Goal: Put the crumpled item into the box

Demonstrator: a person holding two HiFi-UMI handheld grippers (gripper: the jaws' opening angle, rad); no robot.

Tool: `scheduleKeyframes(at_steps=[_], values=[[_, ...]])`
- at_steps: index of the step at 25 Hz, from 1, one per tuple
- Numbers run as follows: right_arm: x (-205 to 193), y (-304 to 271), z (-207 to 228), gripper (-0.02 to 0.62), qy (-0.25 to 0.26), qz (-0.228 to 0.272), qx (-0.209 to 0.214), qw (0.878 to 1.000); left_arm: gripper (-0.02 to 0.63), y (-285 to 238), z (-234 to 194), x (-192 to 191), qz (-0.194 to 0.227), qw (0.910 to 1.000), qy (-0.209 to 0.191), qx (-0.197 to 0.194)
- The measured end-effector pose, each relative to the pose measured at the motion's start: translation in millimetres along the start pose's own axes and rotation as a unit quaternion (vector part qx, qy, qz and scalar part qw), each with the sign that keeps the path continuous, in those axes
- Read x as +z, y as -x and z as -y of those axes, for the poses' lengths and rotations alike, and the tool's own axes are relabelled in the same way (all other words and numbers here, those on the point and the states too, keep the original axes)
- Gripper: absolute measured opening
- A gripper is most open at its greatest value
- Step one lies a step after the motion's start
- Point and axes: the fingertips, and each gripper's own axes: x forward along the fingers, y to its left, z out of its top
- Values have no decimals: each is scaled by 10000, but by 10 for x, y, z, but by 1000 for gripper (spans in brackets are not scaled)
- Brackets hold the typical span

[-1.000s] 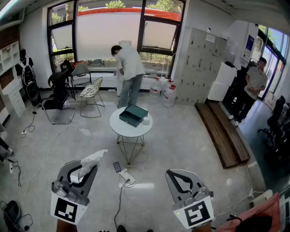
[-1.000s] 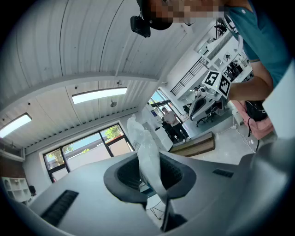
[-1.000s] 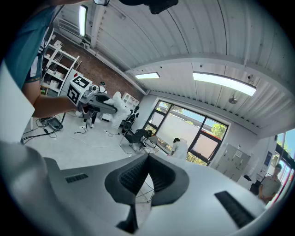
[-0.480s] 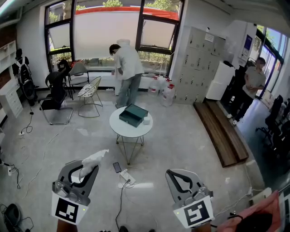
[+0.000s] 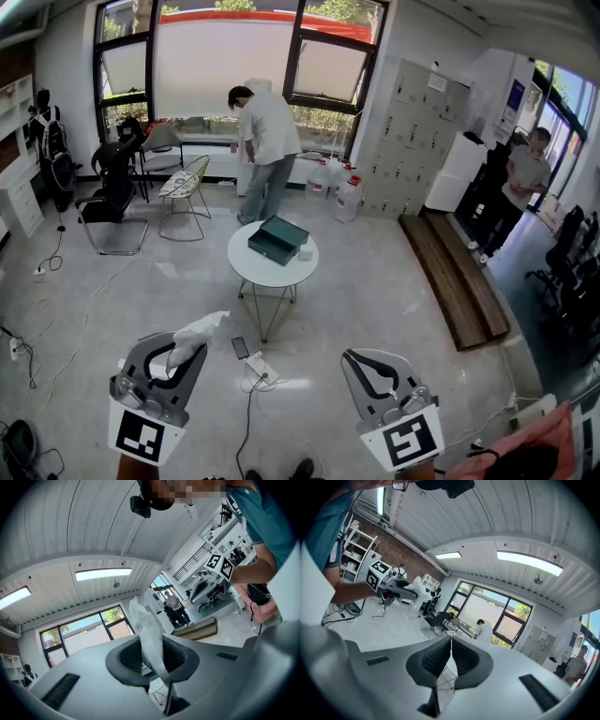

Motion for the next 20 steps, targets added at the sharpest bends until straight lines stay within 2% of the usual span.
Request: scheduleKeyframes(at_steps=[9, 20], values=[[-369, -569, 485, 38, -51, 112, 289, 9995, 75, -588, -117, -233, -404, 9990, -50, 162], [-940, -1332, 1417, 38, -159, 377, 721, 9966, 75, -1793, -213, -370, -785, 9961, -148, 374]])
